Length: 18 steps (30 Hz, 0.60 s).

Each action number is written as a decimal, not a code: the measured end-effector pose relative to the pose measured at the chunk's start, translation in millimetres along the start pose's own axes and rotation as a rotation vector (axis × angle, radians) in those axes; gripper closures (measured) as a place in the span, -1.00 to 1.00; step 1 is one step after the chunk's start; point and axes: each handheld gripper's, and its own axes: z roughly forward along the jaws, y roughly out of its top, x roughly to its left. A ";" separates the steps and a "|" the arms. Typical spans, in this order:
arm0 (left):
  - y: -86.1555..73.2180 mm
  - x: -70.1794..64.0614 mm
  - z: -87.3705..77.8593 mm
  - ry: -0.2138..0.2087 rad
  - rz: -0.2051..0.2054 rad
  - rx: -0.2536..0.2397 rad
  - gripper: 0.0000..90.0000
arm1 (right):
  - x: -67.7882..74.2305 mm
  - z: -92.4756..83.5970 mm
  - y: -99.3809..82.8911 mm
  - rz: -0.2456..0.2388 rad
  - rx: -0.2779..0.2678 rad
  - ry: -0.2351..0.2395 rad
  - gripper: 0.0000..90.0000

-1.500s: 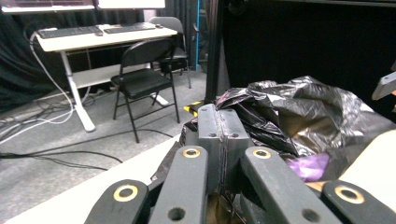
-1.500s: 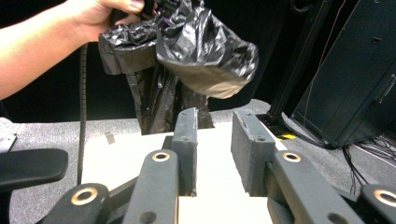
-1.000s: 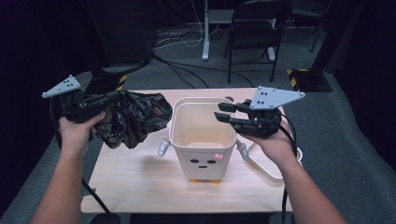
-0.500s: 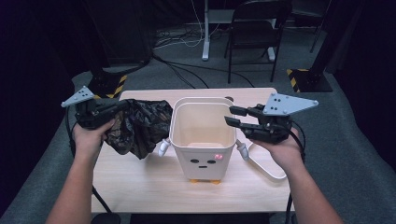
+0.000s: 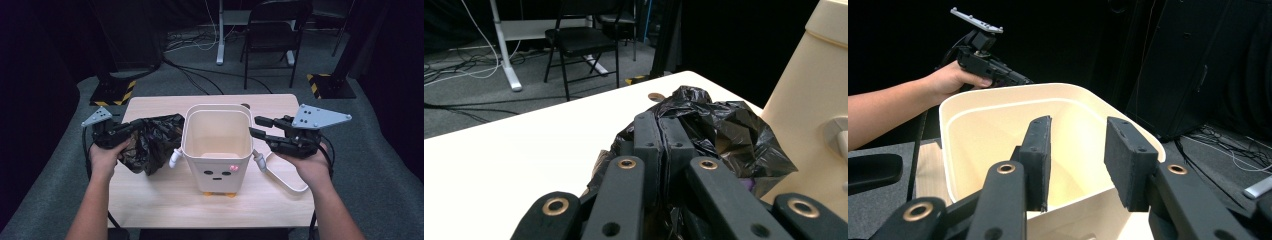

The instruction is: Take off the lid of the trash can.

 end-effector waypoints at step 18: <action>-32.7 0.9 11.5 0.024 0.005 0.035 0.76 | -8.3 -17.5 -28.9 0.029 -0.014 -0.109 0.36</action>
